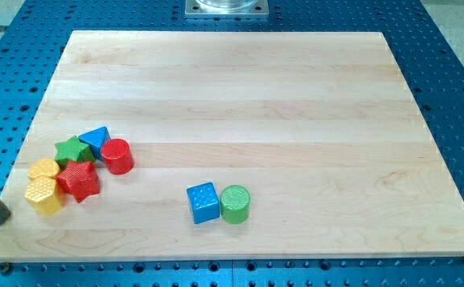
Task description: Push the yellow hexagon left to the cube
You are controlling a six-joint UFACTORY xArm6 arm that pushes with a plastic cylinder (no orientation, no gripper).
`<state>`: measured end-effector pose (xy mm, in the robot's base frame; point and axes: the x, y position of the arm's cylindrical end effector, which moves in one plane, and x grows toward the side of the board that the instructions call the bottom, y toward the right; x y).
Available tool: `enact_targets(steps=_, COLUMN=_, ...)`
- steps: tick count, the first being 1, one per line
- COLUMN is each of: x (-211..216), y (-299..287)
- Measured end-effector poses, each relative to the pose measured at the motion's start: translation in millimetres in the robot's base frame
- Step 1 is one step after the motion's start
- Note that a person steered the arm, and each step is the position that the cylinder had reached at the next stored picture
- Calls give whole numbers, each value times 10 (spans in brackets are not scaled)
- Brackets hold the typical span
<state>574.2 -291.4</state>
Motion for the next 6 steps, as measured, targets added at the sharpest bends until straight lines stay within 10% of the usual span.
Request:
enact_targets(steps=3, x=-262, y=1795)
enact_targets(steps=6, x=329, y=1905)
